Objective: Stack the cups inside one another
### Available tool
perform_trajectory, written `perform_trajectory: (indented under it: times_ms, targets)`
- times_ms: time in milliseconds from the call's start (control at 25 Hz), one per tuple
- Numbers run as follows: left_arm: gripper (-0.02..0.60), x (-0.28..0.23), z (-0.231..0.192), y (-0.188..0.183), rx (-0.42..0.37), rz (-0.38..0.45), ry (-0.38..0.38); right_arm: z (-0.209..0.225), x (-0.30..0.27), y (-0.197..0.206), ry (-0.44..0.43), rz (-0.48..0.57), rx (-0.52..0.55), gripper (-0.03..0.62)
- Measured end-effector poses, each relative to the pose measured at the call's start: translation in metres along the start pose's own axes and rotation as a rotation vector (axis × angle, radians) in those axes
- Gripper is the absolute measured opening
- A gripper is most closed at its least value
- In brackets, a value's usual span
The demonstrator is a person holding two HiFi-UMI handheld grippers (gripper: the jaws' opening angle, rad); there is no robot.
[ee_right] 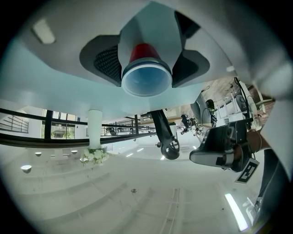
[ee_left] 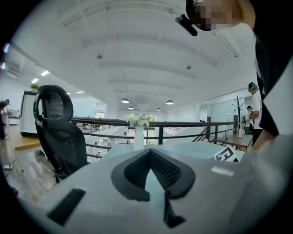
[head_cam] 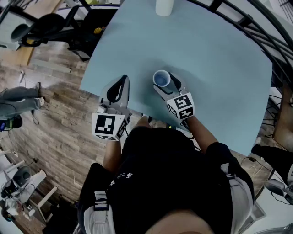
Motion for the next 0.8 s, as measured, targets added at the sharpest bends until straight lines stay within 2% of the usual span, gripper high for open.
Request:
perform_trajectory:
  times_ms: [240,520,640,800]
  targets:
    - [-0.006,0.0,0.0,-0.001,0.0,0.0,-0.002,0.001,0.003,-0.007,0.002,0.025,-0.016,0.377]
    - [-0.006,-0.008,0.006,-0.004,-0.008,0.006,0.029,0.022,0.026,-0.04,0.093,0.108,-0.027,0.36]
    - [-0.006,-0.014,0.014,-0.003,-0.012,0.004,0.05,0.03,0.044,-0.059,0.133,0.171,-0.02,0.296]
    - [-0.006,-0.025,0.026,-0.003,-0.016,0.001,0.091,0.044,0.066,-0.074,0.209,0.207,-0.023,0.171]
Point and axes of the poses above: the fingertips, and each gripper's own axes: x backward along the fingers, z to its right, y out of its underside, the point moved 1 cm from there along x, backward along the fingers, and after that the axes turned 15 degrees about x, right-handed, at the moved point
